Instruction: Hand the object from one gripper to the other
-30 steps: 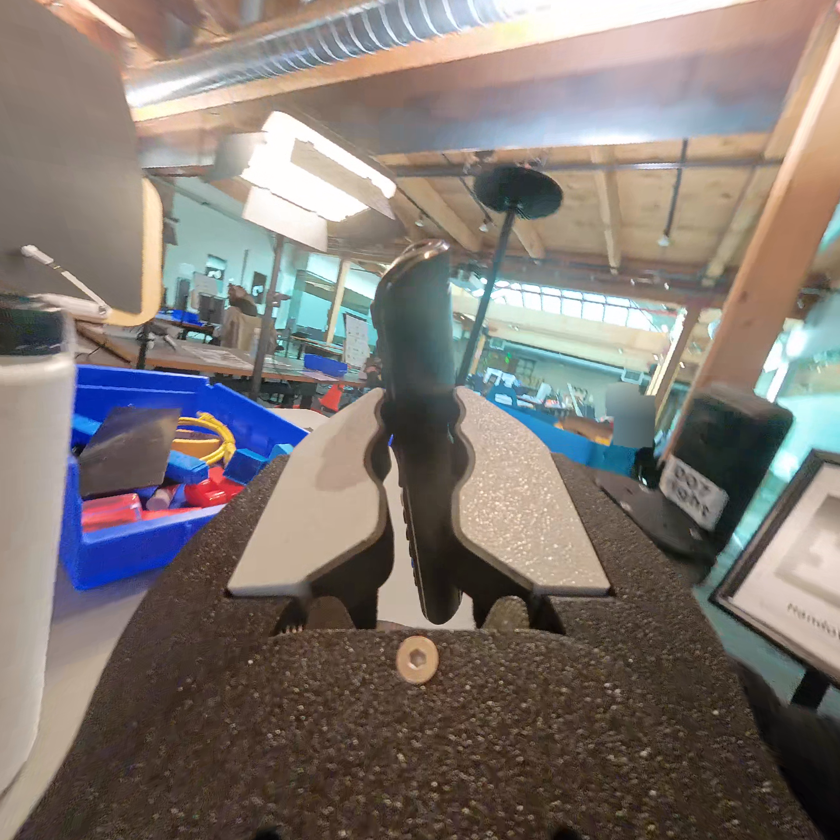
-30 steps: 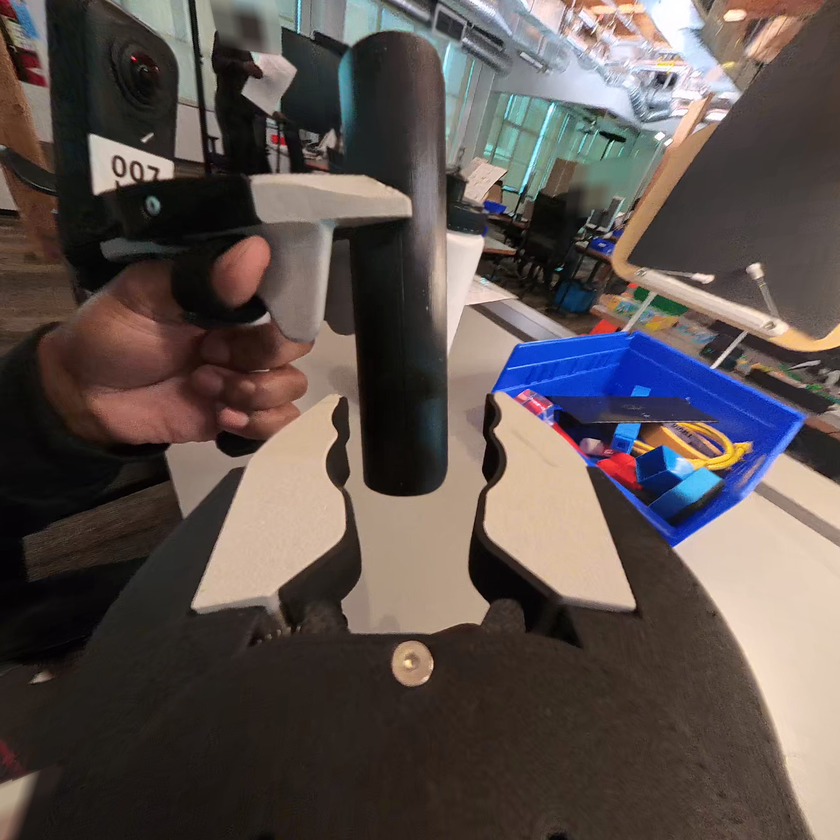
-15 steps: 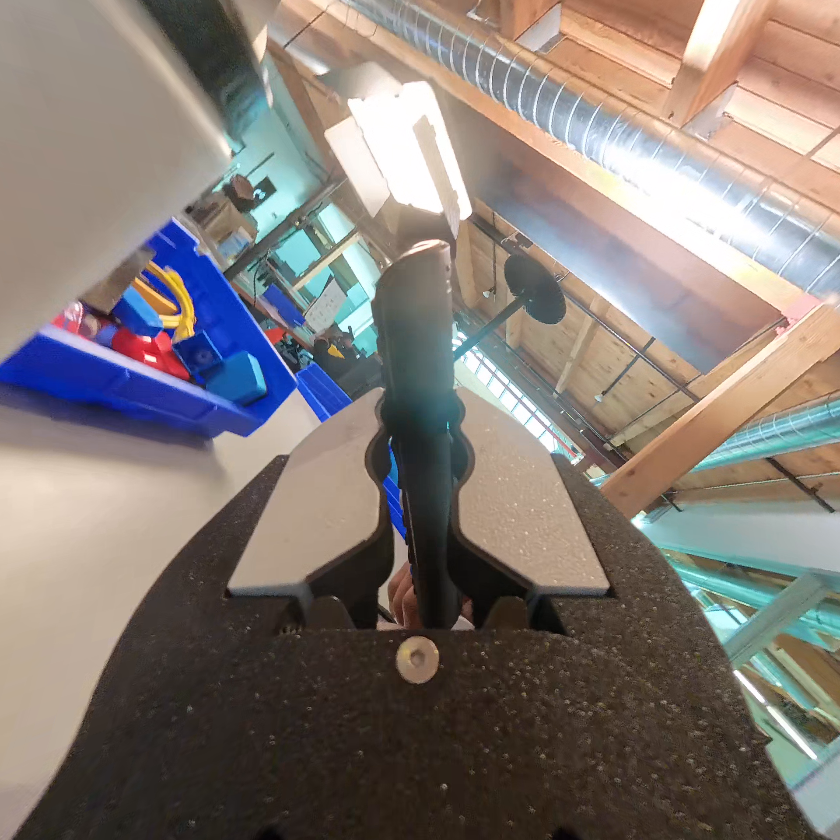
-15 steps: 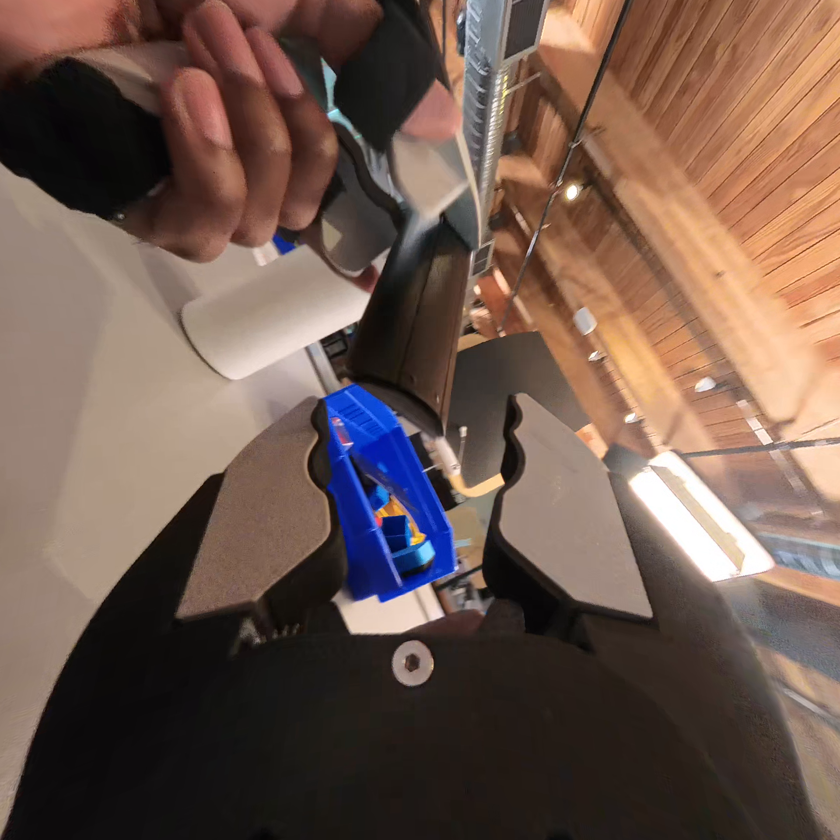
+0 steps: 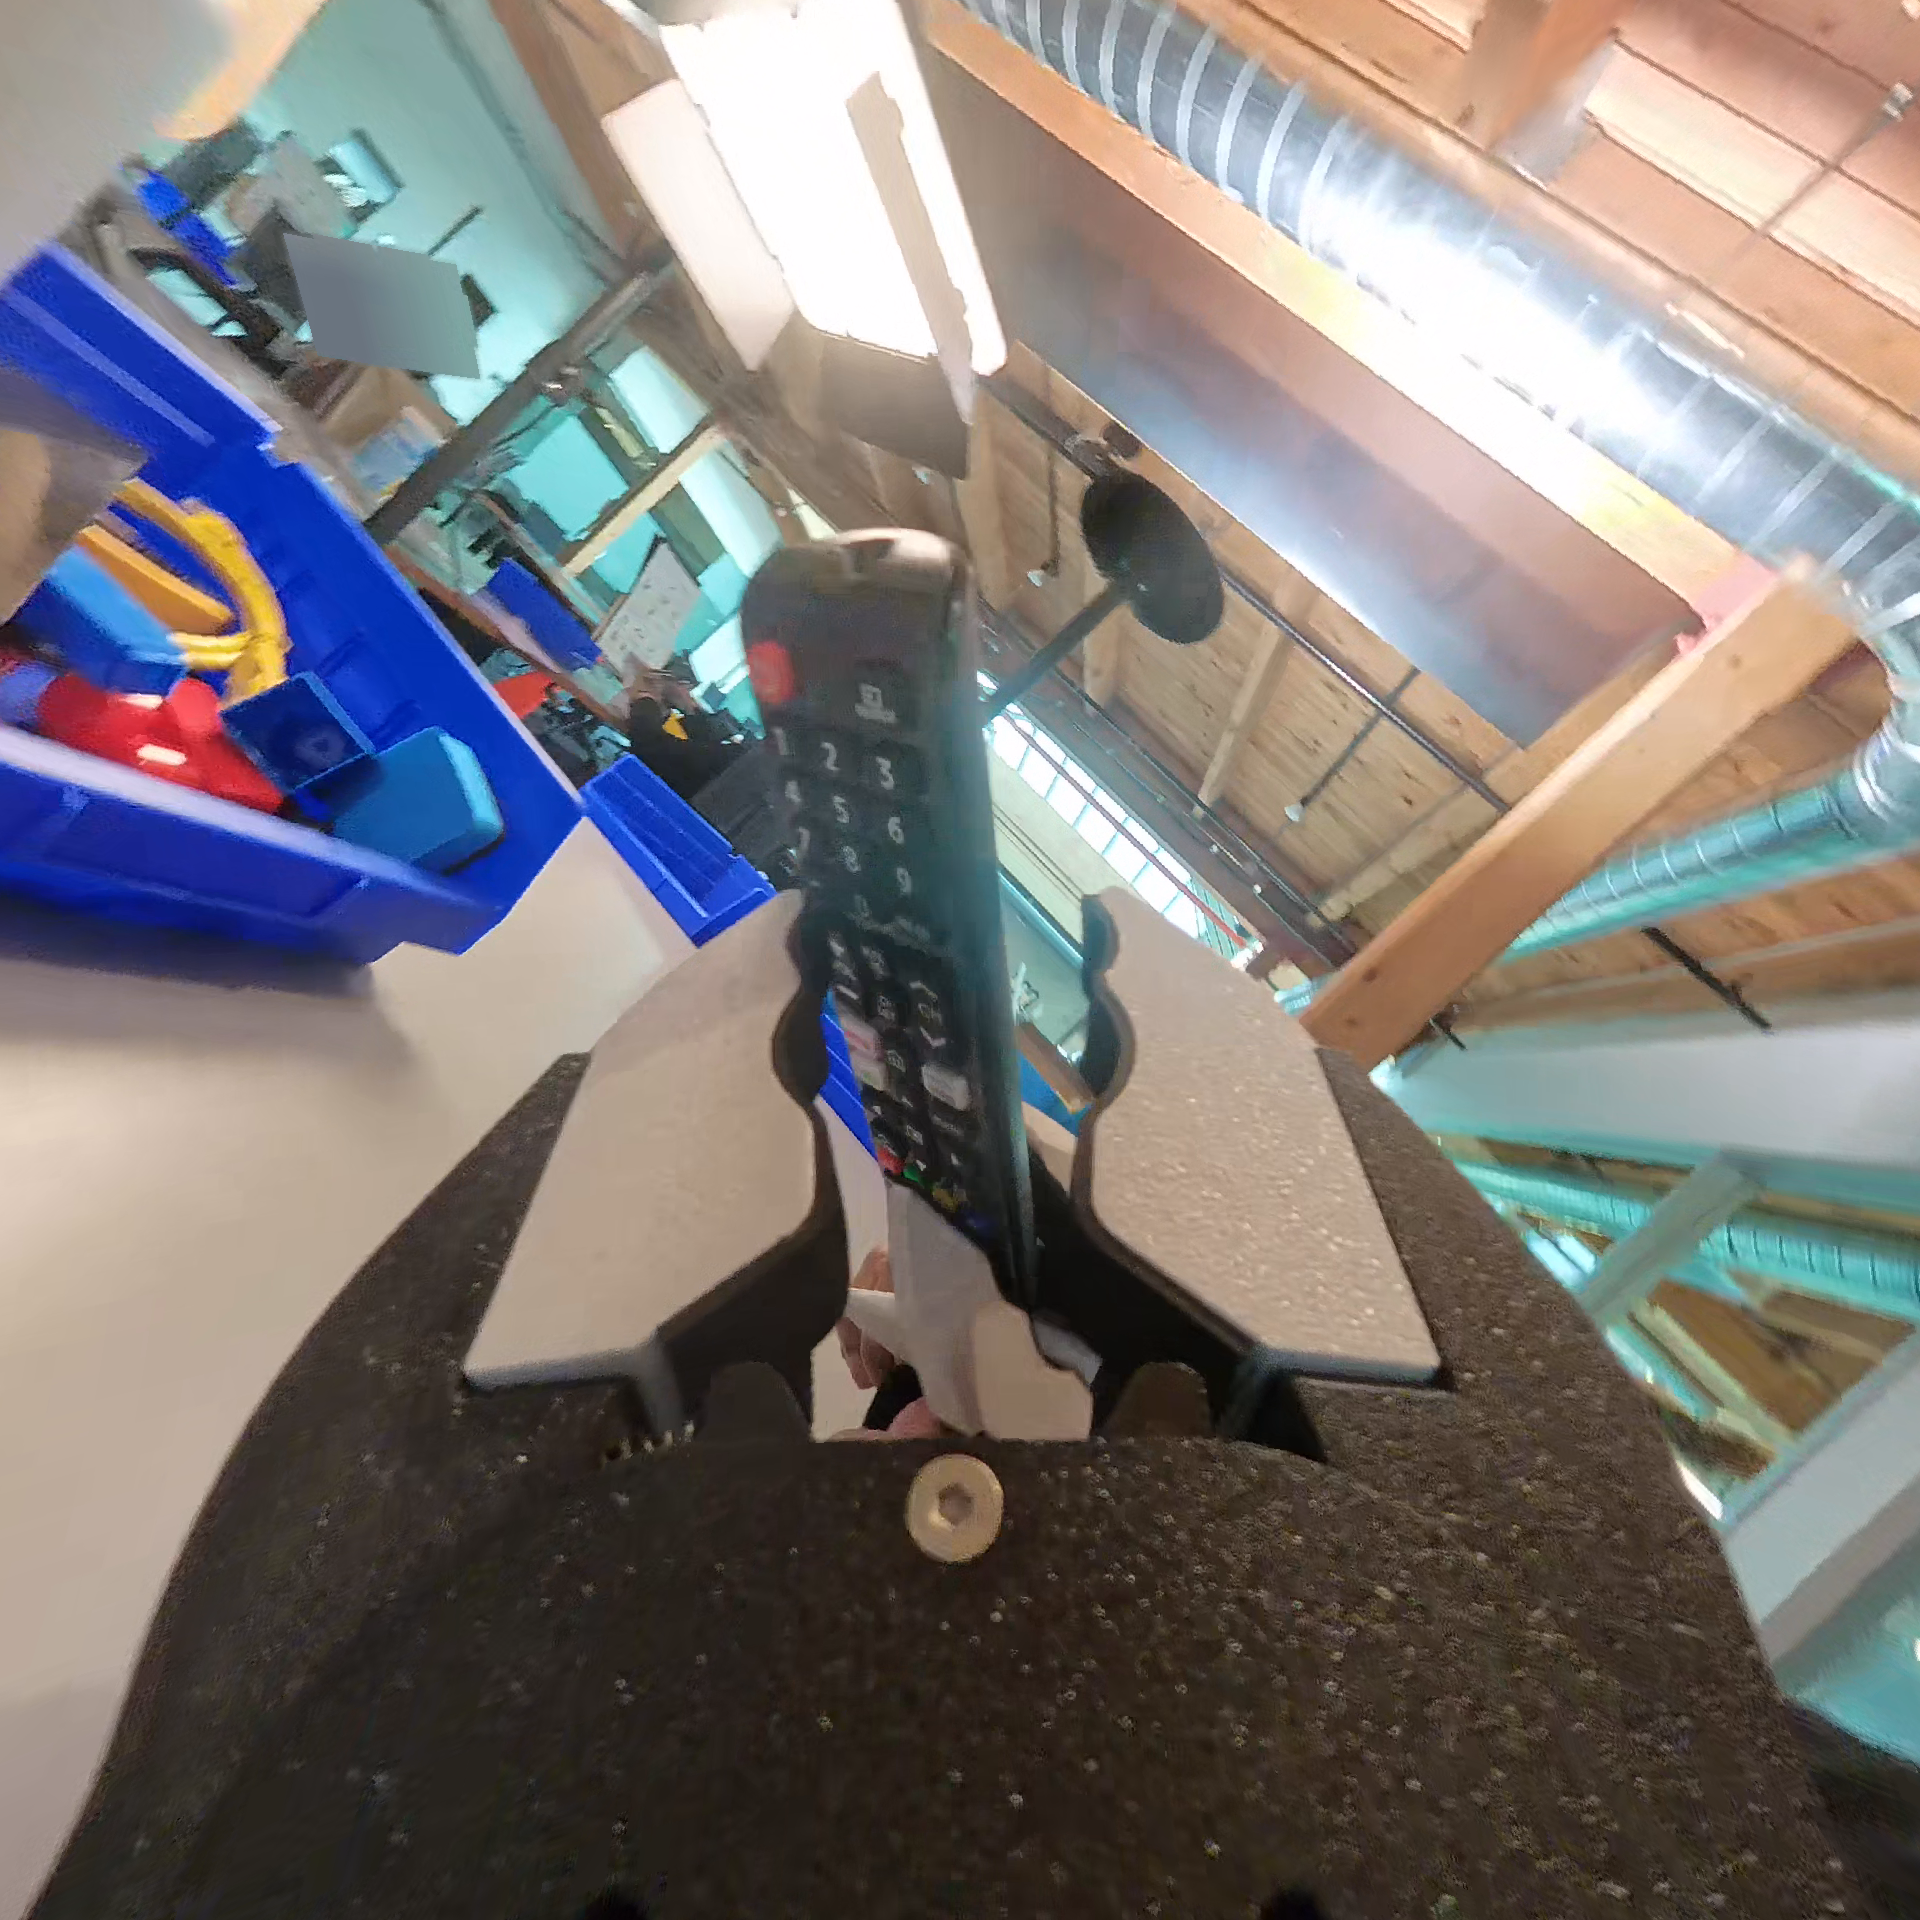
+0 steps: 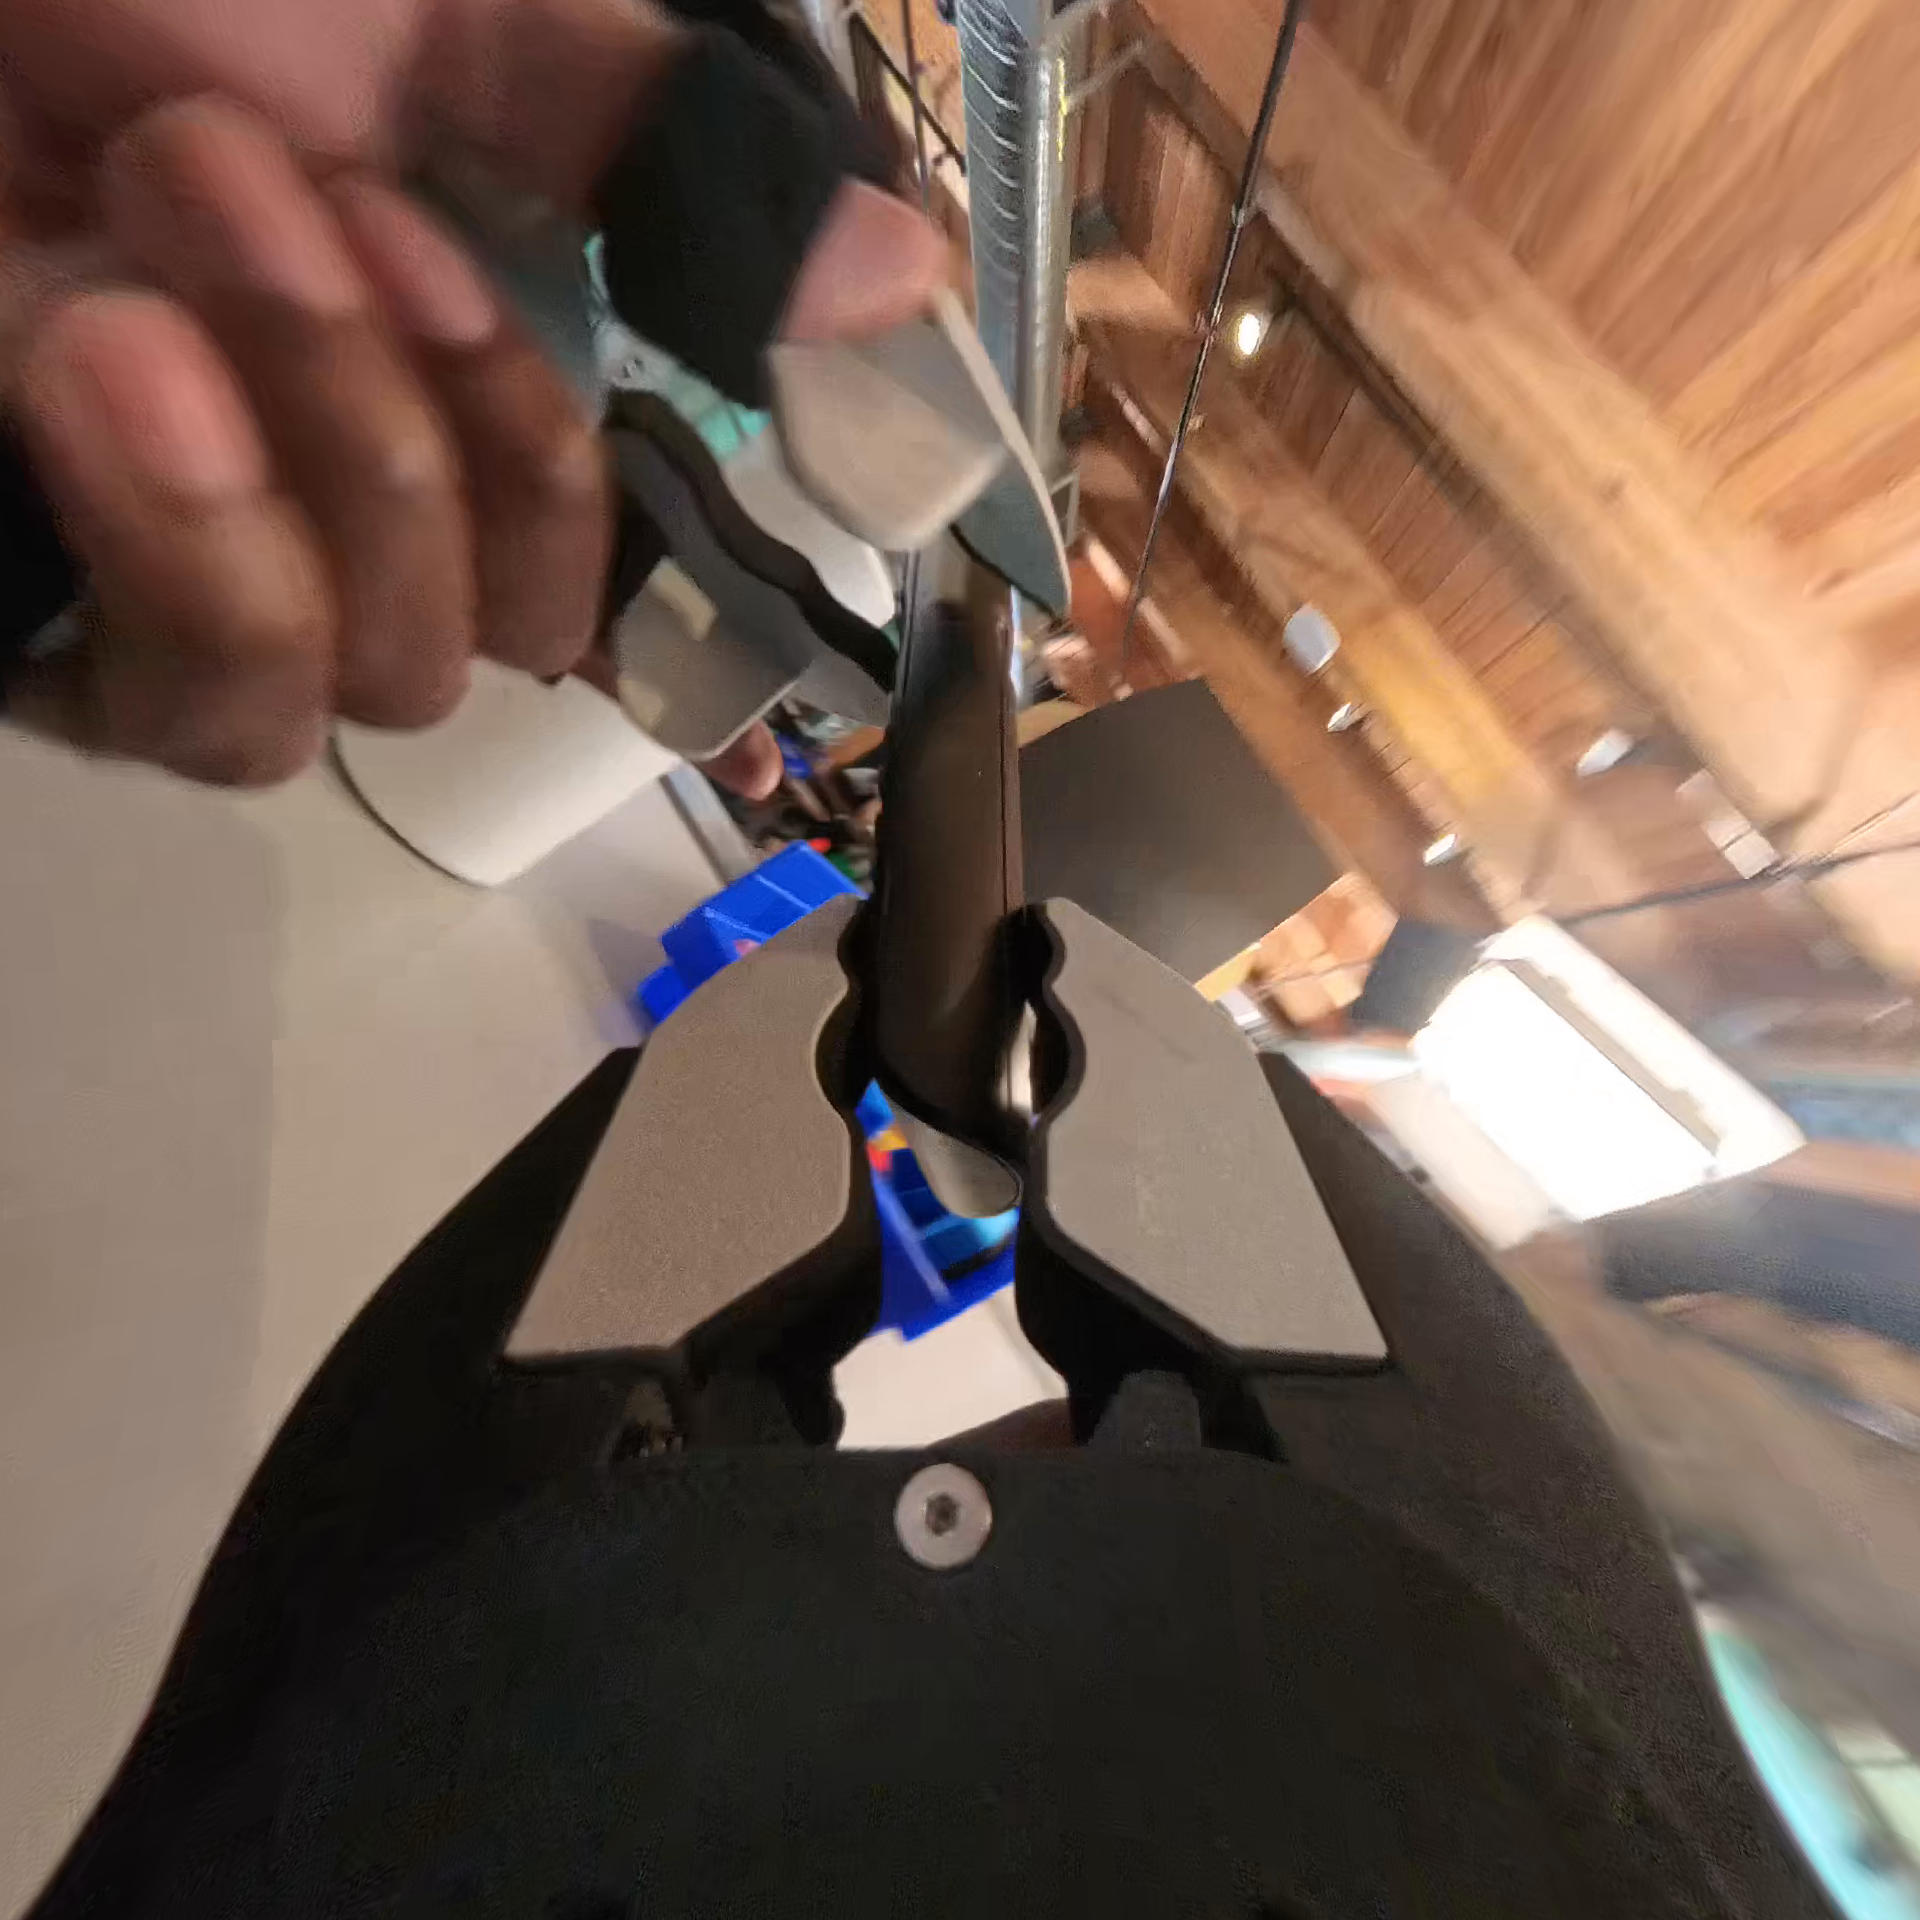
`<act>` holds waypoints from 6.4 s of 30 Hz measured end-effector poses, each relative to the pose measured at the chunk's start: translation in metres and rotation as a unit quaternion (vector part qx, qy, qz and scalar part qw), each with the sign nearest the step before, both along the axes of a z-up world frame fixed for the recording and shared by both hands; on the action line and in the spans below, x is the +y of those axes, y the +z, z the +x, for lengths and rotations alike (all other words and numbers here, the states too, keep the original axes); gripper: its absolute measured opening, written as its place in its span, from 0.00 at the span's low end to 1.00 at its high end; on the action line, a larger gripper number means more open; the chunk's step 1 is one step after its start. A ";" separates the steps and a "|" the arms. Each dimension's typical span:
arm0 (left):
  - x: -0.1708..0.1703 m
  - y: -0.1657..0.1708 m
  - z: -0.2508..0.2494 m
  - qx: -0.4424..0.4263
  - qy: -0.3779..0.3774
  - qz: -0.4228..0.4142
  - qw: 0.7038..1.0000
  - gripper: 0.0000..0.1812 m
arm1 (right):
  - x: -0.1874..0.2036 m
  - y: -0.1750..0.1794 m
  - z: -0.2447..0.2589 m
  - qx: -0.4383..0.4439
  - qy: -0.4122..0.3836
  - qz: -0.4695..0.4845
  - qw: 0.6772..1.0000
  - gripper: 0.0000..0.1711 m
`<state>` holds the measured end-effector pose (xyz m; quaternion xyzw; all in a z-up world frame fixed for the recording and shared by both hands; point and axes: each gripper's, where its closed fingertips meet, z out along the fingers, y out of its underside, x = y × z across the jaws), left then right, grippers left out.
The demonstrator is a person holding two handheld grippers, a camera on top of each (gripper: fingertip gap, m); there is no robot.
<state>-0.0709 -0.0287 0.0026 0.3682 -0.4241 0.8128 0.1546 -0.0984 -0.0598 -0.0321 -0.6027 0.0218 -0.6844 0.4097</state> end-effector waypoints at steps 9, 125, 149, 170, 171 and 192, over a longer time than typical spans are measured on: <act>-0.002 0.006 -0.002 -0.107 -0.002 0.031 0.994 0.39 | -0.015 0.011 0.007 0.315 0.223 0.350 0.854 0.15; -0.020 0.016 -0.051 -0.275 0.077 0.186 0.940 0.14 | 0.010 0.006 -0.010 0.148 0.062 0.020 0.987 0.41; -0.021 0.010 -0.072 -0.341 -0.046 0.206 0.916 0.34 | 0.011 0.013 -0.039 0.454 0.420 0.289 0.730 0.34; -0.030 -0.013 -0.141 -0.400 -0.292 0.121 0.860 0.17 | 0.057 -0.049 -0.125 0.620 0.544 0.084 0.559 0.30; -0.031 -0.010 -0.131 -0.396 -0.259 0.134 0.871 0.16 | 0.056 -0.049 -0.107 0.607 0.511 0.105 0.600 0.28; 0.005 0.047 -0.097 -0.368 -0.036 -0.108 0.923 0.14 | 0.050 -0.004 -0.062 0.367 0.436 0.244 0.785 0.31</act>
